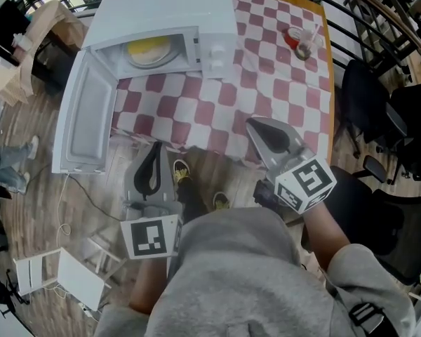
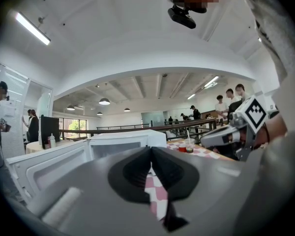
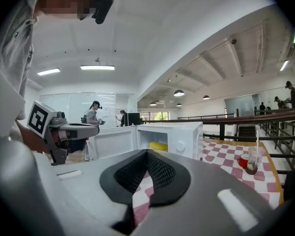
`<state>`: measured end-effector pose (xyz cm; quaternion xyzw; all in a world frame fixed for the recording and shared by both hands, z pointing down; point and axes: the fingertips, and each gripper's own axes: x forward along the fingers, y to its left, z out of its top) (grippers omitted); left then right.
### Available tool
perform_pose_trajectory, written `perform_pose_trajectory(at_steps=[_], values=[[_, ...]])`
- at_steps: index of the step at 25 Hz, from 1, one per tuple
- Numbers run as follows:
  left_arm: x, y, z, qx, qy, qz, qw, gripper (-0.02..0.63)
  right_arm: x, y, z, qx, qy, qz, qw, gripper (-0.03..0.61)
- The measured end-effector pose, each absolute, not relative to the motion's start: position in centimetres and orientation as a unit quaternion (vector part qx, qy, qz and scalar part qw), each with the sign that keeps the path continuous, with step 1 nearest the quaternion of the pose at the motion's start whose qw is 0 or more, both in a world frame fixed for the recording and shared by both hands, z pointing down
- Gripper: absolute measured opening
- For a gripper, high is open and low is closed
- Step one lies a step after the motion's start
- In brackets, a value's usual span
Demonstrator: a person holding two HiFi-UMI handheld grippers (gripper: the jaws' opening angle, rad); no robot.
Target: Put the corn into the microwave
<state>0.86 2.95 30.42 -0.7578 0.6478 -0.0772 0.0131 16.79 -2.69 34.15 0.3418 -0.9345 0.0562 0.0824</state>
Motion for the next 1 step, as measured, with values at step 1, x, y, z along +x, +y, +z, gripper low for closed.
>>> perform_pose_trajectory(at_steps=[1], values=[[0.79,3.10,30.34,-0.757,0.649,-0.077,0.011,0.009,16.67,-2.59,34.06,0.341,-0.935,0.055,0.083,0.000]])
